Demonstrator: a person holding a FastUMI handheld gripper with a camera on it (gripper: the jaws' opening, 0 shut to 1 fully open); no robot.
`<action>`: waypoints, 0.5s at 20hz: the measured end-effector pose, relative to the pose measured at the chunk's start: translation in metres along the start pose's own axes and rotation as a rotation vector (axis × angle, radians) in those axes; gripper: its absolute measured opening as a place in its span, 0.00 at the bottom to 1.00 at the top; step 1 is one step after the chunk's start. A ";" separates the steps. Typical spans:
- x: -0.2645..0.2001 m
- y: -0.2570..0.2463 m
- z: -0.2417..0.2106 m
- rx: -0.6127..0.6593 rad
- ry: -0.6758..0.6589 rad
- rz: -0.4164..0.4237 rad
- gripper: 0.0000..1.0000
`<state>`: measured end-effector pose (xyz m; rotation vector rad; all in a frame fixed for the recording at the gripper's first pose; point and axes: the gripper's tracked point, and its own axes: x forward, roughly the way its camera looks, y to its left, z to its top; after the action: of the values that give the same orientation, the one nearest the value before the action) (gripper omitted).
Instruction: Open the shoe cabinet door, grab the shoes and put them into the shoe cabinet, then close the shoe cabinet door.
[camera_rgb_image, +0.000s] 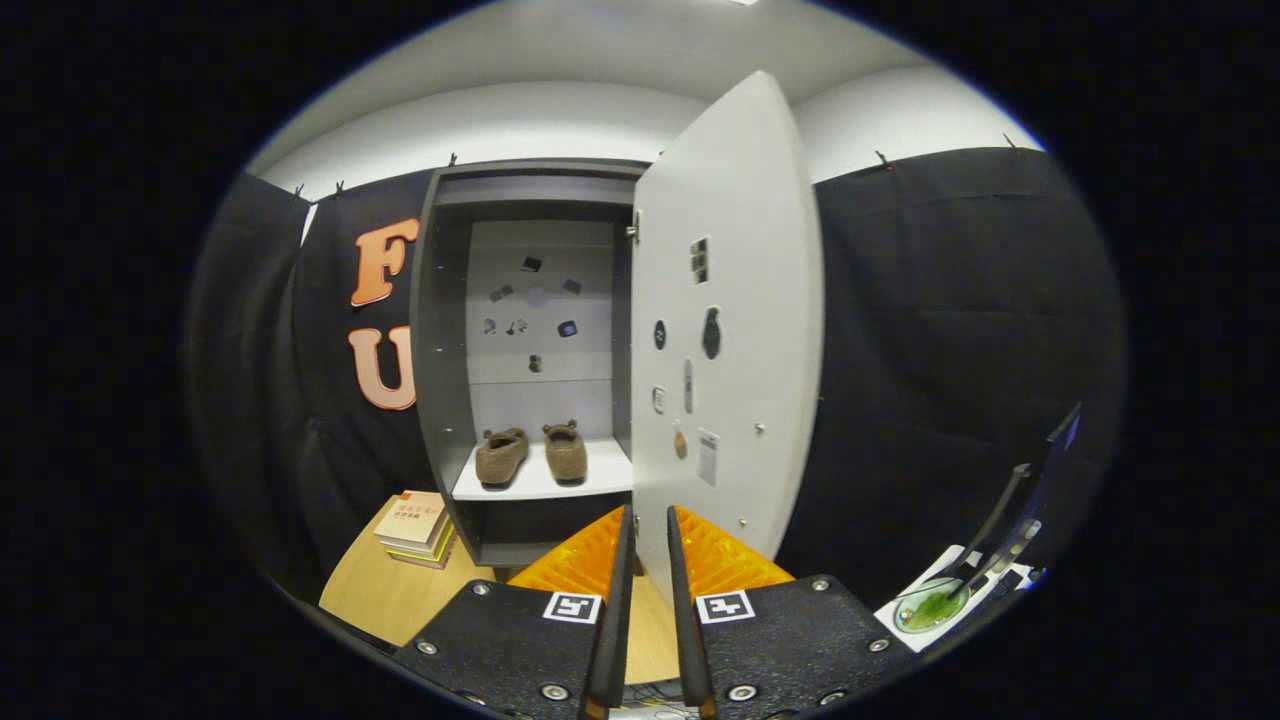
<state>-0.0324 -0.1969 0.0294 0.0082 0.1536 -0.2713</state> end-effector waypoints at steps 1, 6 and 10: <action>-0.006 -0.019 -0.004 0.004 0.004 -0.030 0.21; -0.002 -0.073 -0.012 0.087 -0.001 -0.052 0.30; 0.030 -0.095 -0.017 0.113 0.010 0.015 0.32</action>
<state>-0.0314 -0.2960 0.0095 0.1228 0.1479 -0.2645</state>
